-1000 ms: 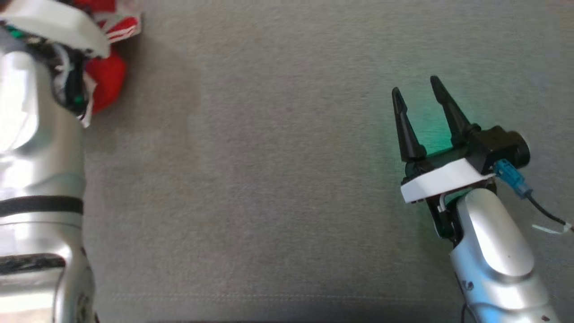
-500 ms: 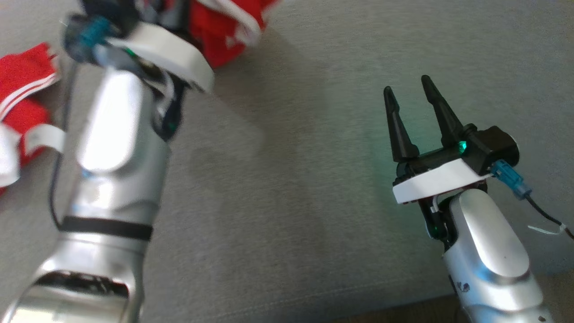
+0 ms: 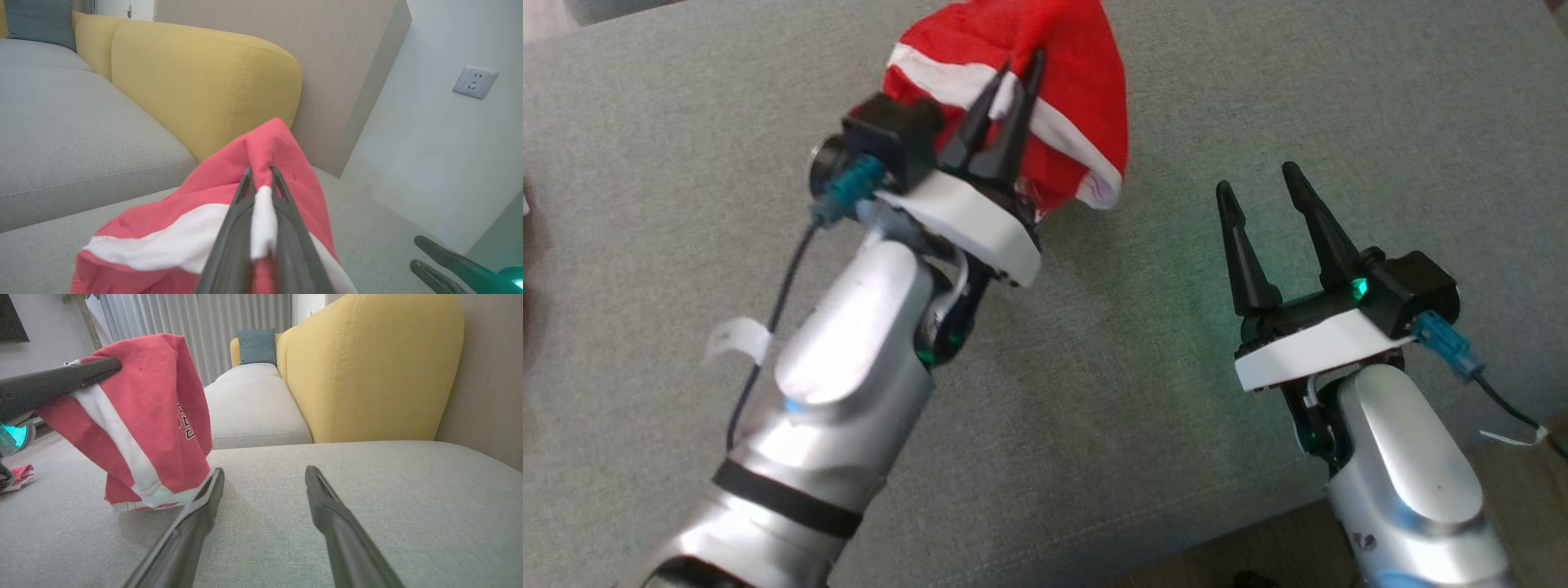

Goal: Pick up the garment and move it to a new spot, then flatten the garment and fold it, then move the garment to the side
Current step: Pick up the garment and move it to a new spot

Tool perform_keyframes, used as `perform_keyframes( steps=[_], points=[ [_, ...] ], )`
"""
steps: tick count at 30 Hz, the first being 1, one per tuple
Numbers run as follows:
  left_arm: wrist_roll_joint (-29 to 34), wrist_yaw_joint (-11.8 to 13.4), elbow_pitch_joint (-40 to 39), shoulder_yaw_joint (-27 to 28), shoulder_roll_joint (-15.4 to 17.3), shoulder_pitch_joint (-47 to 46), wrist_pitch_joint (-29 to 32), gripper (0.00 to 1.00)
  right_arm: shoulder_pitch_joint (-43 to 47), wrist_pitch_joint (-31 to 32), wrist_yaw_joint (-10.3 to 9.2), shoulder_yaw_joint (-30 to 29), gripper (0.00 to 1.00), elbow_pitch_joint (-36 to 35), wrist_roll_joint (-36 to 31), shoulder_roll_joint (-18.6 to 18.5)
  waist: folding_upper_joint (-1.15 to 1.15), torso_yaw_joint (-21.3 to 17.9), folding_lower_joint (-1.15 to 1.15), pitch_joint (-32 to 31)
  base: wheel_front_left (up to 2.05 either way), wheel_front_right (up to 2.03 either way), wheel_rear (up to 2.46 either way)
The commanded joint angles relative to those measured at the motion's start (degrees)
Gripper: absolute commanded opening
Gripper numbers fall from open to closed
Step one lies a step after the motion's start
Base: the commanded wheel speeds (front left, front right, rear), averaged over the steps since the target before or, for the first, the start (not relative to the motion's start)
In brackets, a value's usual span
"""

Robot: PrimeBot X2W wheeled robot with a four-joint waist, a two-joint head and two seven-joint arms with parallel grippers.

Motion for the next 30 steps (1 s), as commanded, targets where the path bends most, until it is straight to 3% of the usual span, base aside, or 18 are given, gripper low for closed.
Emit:
perform_keyframes(
  steps=[1, 2, 3, 4, 5, 10, 13, 20, 30],
  points=[
    [-0.1, 1.0, -2.7, 0.7, 1.2, -0.3, -0.3, 0.00, 0.5, -0.2, -0.05, 0.5, 1.00, -2.0, 0.5, 0.8, 0.00, 0.4, 0.00, 0.0, 0.00, 0.00, 0.00],
    [0.0, 1.5, -2.8, 0.5, 1.2, 0.3, -0.3, 0.00, 0.5, -0.2, -0.05, 0.4, 1.00, -2.0, 0.5, 0.8, 0.00, 0.7, 0.00, -0.1, 0.00, 0.00, 0.00],
    [0.2, 1.9, -3.1, 0.5, 1.2, 1.0, -0.3, 0.28, 0.6, -0.2, -0.05, 0.4, 1.00, -2.0, 0.5, 0.8, 0.00, 1.0, 0.00, -0.3, 0.00, 0.00, 0.00],
    [0.5, 2.3, -3.4, 0.8, 1.2, 2.0, -0.3, 0.79, 0.7, -0.2, -0.05, 0.3, 1.00, -1.9, 0.5, 0.8, 0.00, 1.4, 0.00, -0.6, 0.00, 0.00, 0.00],
    [0.8, 2.7, -3.3, 1.1, 1.2, 3.1, -0.3, 1.00, 0.9, -0.2, -0.05, 0.4, 1.00, -1.7, 0.5, 0.8, 0.00, 1.7, 0.00, -0.9, 0.00, 0.00, 0.00],
    [4.0, 4.4, -3.5, 6.0, 1.2, 9.0, -0.3, 1.00, 1.3, -0.2, -0.05, 0.8, 1.00, -1.4, 0.8, 0.8, 0.00, 3.2, 0.00, -2.0, 0.00, 0.00, 0.00],
    [7.5, 5.6, -5.4, 12.4, 1.2, 13.9, -0.3, 1.00, 1.8, -0.2, -0.05, 0.3, 1.00, -0.9, 0.3, 0.8, 0.00, 5.0, 0.00, -2.8, 0.00, 0.00, 0.00],
    [12.7, 5.4, -9.0, 21.8, 1.3, 22.5, -0.3, 1.00, 2.6, -0.2, -0.05, 0.2, 1.00, 0.6, -0.4, 0.8, 0.00, 8.4, 0.00, -4.3, 0.00, 0.00, 0.00],
    [15.6, 6.0, -12.6, 29.7, 1.2, 31.3, -0.3, 1.00, 4.5, -0.2, -0.05, 1.0, 1.00, 3.0, -0.1, 0.8, 0.00, 11.6, 0.00, -6.7, 0.00, 0.00, 0.00]
  ],
)
